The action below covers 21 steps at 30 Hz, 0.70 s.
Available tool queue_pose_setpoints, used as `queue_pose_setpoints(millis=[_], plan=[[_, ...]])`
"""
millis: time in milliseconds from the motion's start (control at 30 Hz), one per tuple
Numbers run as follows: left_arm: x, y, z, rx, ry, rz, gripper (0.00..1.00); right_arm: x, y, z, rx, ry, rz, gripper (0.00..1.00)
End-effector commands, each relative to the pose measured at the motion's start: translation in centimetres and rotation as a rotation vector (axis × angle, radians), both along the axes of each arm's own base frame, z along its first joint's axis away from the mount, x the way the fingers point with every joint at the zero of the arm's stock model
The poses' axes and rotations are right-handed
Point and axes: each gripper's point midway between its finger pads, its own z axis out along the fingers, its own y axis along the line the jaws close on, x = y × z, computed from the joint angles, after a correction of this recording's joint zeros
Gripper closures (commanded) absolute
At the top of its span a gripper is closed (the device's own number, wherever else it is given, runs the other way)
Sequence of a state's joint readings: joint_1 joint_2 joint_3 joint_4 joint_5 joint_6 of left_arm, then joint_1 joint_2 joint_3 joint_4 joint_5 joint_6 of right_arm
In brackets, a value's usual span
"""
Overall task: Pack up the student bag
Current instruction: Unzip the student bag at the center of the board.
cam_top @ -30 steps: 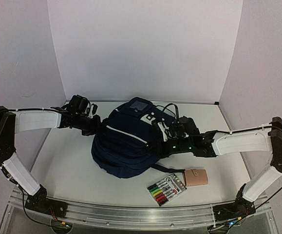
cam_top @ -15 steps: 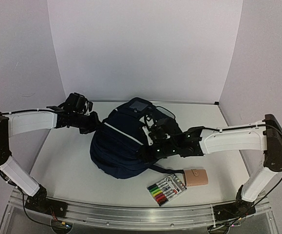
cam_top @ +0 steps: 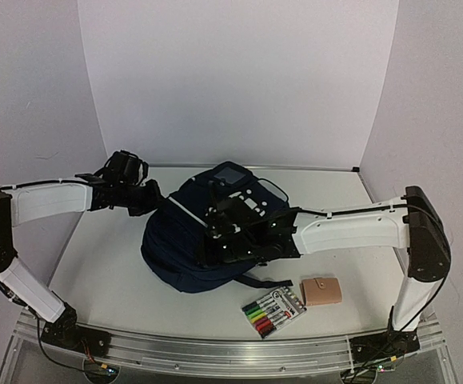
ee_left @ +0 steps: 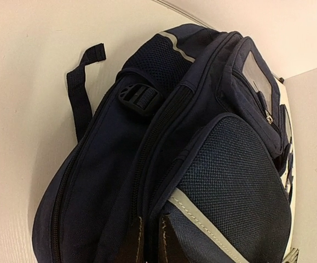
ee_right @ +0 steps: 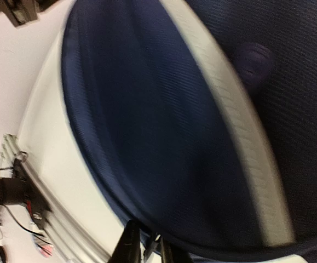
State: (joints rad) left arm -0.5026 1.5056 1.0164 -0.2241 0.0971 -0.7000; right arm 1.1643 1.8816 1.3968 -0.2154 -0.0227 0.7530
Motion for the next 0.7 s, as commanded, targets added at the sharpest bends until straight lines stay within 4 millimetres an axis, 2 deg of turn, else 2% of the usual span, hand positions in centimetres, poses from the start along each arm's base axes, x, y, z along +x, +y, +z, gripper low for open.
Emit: queue_pose_setpoints(millis=[0,67,167,267,333,400,533,600,667], plan=[[-1.5,-1.8,4.0,-0.023,-0.099,-0.099,0.96,1.4,3.6,8.5,0.268,-0.101,-0.006,0.78],[-2.0,-0.6,5.1,0.022,-0.131,-0.089,0.80,1.5,2.8,9.3,0.268,-0.129,-0.020,0.68],[-3.1,0.7,6.9,0.065,-0.185,-0.088,0.54,1.8,0.8,10.0,0.251,-0.182,-0.056,0.62],[-4.8,0.7,7.4,0.087,-0.194,-0.140,0.37,2.1,-1.2,11.0,0.231,-0.245,-0.088,0.51],[-6.5,-0.9,6.9,0.109,-0.198,-0.226,0.33,2.6,-2.8,11.8,0.216,-0.290,-0.121,0.45],[-8.6,-3.4,6.2,0.129,-0.212,-0.345,0.32,3.5,-4.4,12.2,0.207,-0.313,-0.158,0.38],[-12.3,-8.0,4.8,0.124,-0.216,-0.551,0.31,5.7,-7.4,12.6,0.201,-0.325,-0.227,0.31],[-14.0,-9.7,3.7,0.165,-0.228,-0.629,0.30,6.6,-8.9,12.6,0.201,-0.321,-0.260,0.29],[-14.8,-10.4,2.5,0.238,-0.238,-0.665,0.31,7.4,-10.3,12.4,0.206,-0.307,-0.285,0.29]])
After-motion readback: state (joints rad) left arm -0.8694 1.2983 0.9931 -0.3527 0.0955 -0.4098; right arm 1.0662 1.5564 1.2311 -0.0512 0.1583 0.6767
